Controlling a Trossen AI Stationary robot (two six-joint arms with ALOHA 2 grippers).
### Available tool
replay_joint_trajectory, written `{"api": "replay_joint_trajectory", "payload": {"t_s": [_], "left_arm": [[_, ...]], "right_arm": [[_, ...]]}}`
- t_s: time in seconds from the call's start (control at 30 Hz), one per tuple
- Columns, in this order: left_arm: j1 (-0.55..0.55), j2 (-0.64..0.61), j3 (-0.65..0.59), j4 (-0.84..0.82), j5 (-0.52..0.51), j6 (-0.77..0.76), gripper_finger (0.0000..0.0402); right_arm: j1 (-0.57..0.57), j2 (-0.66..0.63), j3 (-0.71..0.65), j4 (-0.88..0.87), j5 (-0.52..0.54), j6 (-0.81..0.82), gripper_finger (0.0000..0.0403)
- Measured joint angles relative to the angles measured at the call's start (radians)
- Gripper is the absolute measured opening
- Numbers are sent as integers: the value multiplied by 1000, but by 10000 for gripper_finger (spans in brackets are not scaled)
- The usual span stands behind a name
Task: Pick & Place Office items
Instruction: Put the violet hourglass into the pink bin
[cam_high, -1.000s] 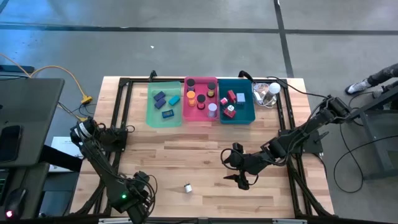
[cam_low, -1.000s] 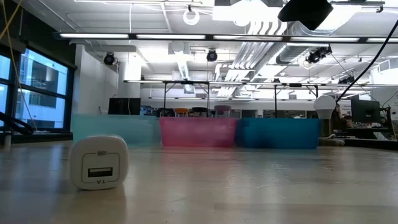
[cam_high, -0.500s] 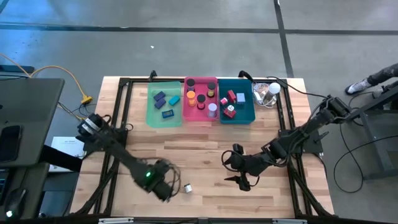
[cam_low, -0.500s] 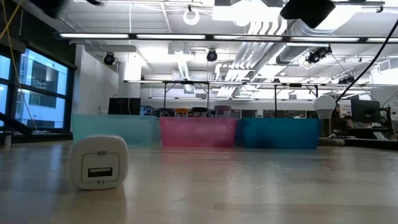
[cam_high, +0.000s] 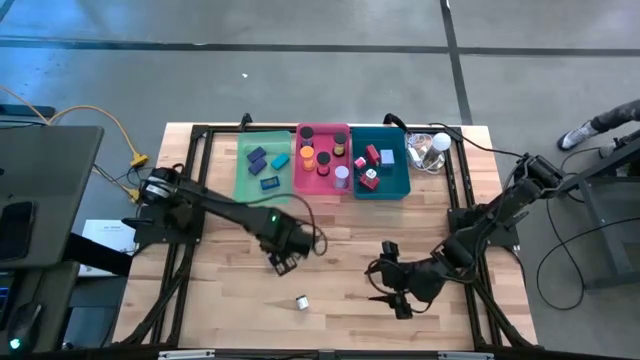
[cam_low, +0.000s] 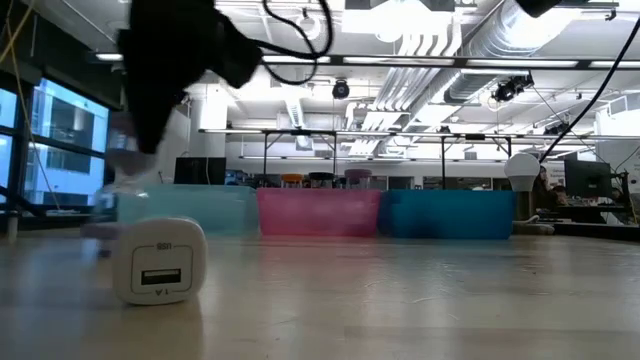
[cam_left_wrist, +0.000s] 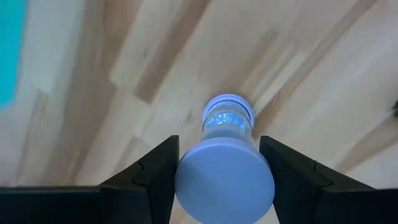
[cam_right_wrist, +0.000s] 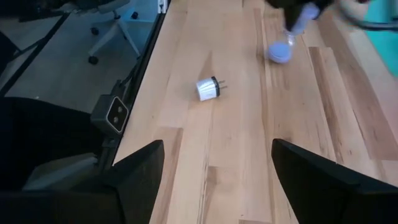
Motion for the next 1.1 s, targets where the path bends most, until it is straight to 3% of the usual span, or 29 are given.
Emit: {"api": "replay_joint_trajectory", "payload": {"t_s": [0.4, 0.6, 0.9, 1.1], "left_arm": [[128, 0, 269, -42, -99, 221, 192], [276, 0, 386, -62, -110, 297, 192], [506, 6, 409, 16, -162, 422, 192], [565, 57, 407, 48, -156, 460, 193]], "right_arm": [[41, 0, 0, -7, 53, -32, 286], [41, 0, 0, -7, 73, -51, 286], [40, 0, 0, -8, 74, -58, 286], [40, 0, 0, -21, 74, -58, 286]]}}
